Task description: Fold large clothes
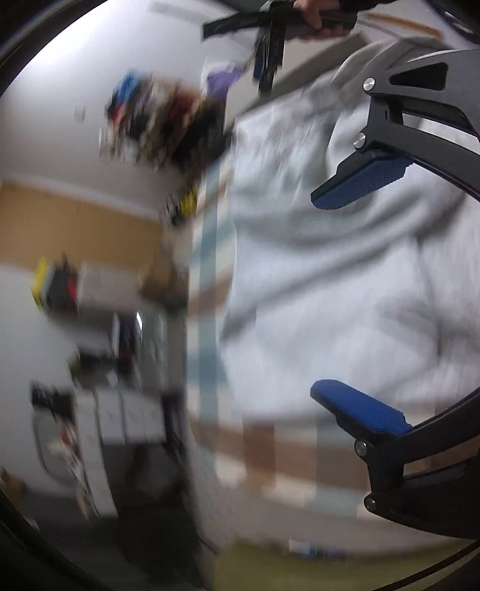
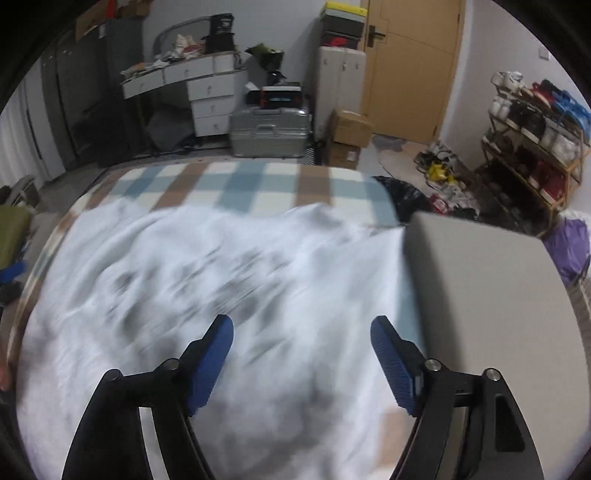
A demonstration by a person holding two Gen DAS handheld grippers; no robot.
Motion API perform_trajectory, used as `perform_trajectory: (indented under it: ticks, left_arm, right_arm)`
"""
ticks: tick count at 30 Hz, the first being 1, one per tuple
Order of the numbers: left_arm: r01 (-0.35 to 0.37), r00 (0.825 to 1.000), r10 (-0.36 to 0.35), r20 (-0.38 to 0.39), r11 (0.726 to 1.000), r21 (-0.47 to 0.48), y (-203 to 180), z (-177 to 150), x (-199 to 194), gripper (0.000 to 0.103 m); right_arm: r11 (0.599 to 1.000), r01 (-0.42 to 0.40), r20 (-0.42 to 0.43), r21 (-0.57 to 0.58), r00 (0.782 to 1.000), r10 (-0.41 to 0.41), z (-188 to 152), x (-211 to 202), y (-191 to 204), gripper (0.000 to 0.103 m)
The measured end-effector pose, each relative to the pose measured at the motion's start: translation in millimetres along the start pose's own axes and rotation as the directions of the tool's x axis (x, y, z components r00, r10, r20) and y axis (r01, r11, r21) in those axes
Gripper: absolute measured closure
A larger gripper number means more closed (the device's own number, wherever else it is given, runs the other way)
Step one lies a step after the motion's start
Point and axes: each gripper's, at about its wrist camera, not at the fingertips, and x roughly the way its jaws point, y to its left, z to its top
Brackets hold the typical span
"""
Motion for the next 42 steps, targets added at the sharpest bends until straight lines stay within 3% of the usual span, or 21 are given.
perform_trajectory:
  ticks: [1,3,6,9,10,11,12,13,15,16,18,21,25,30,32,33,35,37,38,40,42]
  left_arm:
    - [-0.089,0.995,0.089,-0.053,0.996,0.0,12.8,7.1,12.4,0.012]
    - [-0.132,0.979,0.134,-0.155,0.991,0.026,27.3,11.0,36.5,0.012]
    - [-0.086,0.932,0.069,-0.355,0.996,-0.032,54.3,4.8,80.7,0.012]
    - [-0.039,0.9,-0.021,-0.435,0.991,-0.13,68.6,-1.0,104.4,0.016]
    - [-0.032,0.906,-0.035,-0.422,0.988,-0.15,69.4,-0.4,104.6,0.018]
    - [0.011,0.899,-0.085,-0.429,0.985,-0.173,68.3,1.4,106.0,0.036]
    - [0.026,0.895,-0.102,-0.434,0.984,-0.177,67.1,2.9,106.5,0.04]
    - [0.03,0.89,-0.104,-0.444,0.985,-0.172,64.8,3.9,107.8,0.051]
    - [0.017,0.888,-0.064,-0.455,0.994,-0.105,54.7,5.0,109.9,0.061]
    - [0.007,0.89,-0.042,-0.454,0.997,-0.078,50.9,6.0,110.5,0.063]
    - [-0.021,0.891,0.0,-0.453,0.999,-0.041,49.1,10.9,114.9,0.067]
    - [-0.067,0.883,0.07,-0.464,0.998,0.023,48.8,22.2,127.9,0.073]
    - [-0.129,0.875,0.165,-0.455,0.986,0.109,54.0,40.5,146.3,0.073]
    - [-0.226,0.866,0.274,-0.419,0.961,0.161,63.4,60.6,163.5,0.072]
    - [-0.286,0.846,0.329,-0.42,0.944,0.164,66.8,67.4,154.3,0.073]
    - [-0.301,0.855,0.335,-0.397,0.942,0.147,68.1,73.2,138.6,0.073]
    - [-0.308,0.901,0.323,-0.289,0.946,0.099,58.2,82.0,101.8,0.073]
    - [-0.255,0.936,0.272,-0.224,0.962,0.102,35.3,79.8,71.0,0.071]
    - [-0.239,0.942,0.259,-0.212,0.964,0.115,22.0,78.5,65.7,0.066]
    - [-0.14,0.963,0.178,-0.203,0.973,0.186,-17.2,67.4,63.3,0.06]
    - [-0.093,0.967,0.152,-0.207,0.959,0.267,-52.0,59.3,81.8,0.059]
  right_arm:
    - [0.999,0.012,-0.042,0.031,0.999,-0.011,10.5,17.2,-10.2,0.026]
    - [0.999,0.009,-0.136,0.041,0.991,-0.004,16.3,44.1,-24.6,0.026]
    - [1.0,-0.001,-0.199,-0.028,0.98,-0.004,15.1,65.4,-24.1,0.028]
    - [0.998,-0.005,-0.269,-0.066,0.963,-0.013,6.1,79.0,-26.2,0.028]
    - [0.998,-0.017,-0.289,-0.059,0.957,-0.001,3.4,86.4,-26.8,0.027]
    - [0.998,-0.036,-0.303,-0.054,0.953,0.018,1.9,90.9,-25.9,0.027]
    - [0.997,-0.044,-0.298,-0.068,0.954,0.021,2.0,92.1,-23.6,0.027]
    - [0.995,-0.051,-0.292,-0.081,0.956,0.026,1.9,92.0,-23.1,0.027]
    - [0.99,-0.091,-0.277,-0.105,0.959,0.058,4.1,91.1,-18.5,0.046]
    - [0.986,-0.089,-0.257,-0.141,0.965,0.051,5.2,88.9,-13.9,0.051]
    - [0.982,-0.084,-0.231,-0.17,0.972,0.043,8.0,88.5,-7.7,0.072]
    - [0.983,-0.08,-0.191,-0.165,0.98,0.048,17.6,90.5,-5.5,0.086]
    - [0.989,-0.116,-0.165,-0.097,0.981,0.099,39.9,110.3,-8.1,0.086]
    - [0.991,-0.046,-0.102,-0.127,0.994,0.033,71.6,141.2,3.1,0.084]
    - [0.995,-0.031,-0.094,-0.09,0.995,0.023,77.9,139.6,1.6,0.08]
    - [0.997,-0.028,-0.091,-0.072,0.996,0.021,79.5,134.2,1.0,0.079]
    - [0.997,-0.049,-0.075,-0.063,0.996,0.044,82.5,112.5,4.4,0.076]
    - [0.993,-0.094,0.003,-0.077,0.996,0.094,84.7,81.0,13.2,0.07]
    - [0.988,-0.134,0.046,-0.079,0.989,0.138,86.2,64.4,20.0,0.069]
    - [0.971,-0.221,0.096,-0.096,0.968,0.23,89.9,44.6,38.7,0.06]
    - [0.949,-0.268,0.097,-0.168,0.953,0.286,99.3,39.5,73.6,0.057]
